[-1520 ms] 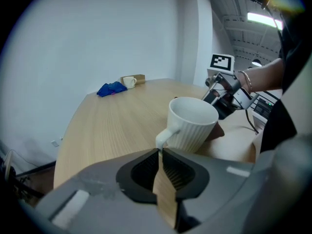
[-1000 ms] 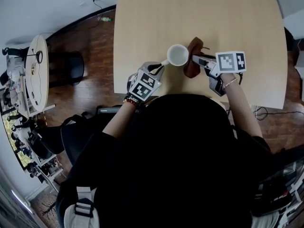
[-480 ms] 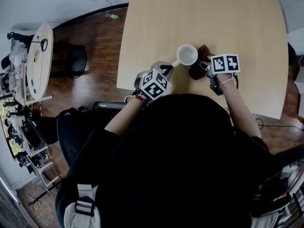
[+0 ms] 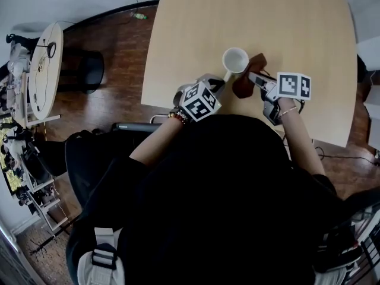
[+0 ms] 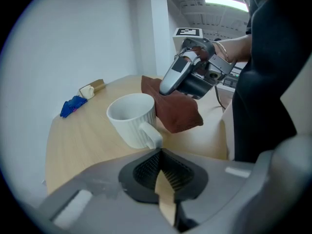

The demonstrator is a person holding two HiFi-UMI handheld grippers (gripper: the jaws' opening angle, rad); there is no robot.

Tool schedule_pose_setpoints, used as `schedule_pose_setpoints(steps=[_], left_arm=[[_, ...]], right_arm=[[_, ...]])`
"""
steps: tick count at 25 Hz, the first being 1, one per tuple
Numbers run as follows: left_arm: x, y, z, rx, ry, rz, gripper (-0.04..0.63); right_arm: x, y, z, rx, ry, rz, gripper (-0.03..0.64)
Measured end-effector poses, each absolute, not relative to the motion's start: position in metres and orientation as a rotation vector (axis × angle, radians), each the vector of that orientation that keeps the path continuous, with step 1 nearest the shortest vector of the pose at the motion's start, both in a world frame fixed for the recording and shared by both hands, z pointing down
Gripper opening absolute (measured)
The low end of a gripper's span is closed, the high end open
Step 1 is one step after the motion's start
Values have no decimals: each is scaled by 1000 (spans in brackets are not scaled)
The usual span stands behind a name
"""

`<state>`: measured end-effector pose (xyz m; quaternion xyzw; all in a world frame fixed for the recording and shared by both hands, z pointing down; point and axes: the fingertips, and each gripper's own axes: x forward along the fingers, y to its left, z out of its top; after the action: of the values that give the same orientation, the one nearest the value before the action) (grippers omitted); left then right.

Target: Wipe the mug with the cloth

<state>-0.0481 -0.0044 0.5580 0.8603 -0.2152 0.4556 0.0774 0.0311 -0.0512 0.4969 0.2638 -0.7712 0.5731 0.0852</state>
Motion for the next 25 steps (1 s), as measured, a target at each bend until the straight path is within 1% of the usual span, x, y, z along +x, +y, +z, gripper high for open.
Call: schedule_pose_setpoints(steps=[5, 16, 22, 25], left_arm=[[-34, -2, 552, 2596, -596, 1374, 6], [-22, -5, 555, 2625, -552, 1384, 6], [-14, -8, 552, 2652, -536, 1352, 6], [-16, -10, 550, 2658, -554, 1305, 6]], right_arm=[[33, -36, 491, 825, -2279, 1724, 58], [20, -38, 564, 867, -2141, 1475, 58], [23, -39, 563, 872, -2146, 1437, 58], [44, -43, 550, 936, -2157, 1348, 58]])
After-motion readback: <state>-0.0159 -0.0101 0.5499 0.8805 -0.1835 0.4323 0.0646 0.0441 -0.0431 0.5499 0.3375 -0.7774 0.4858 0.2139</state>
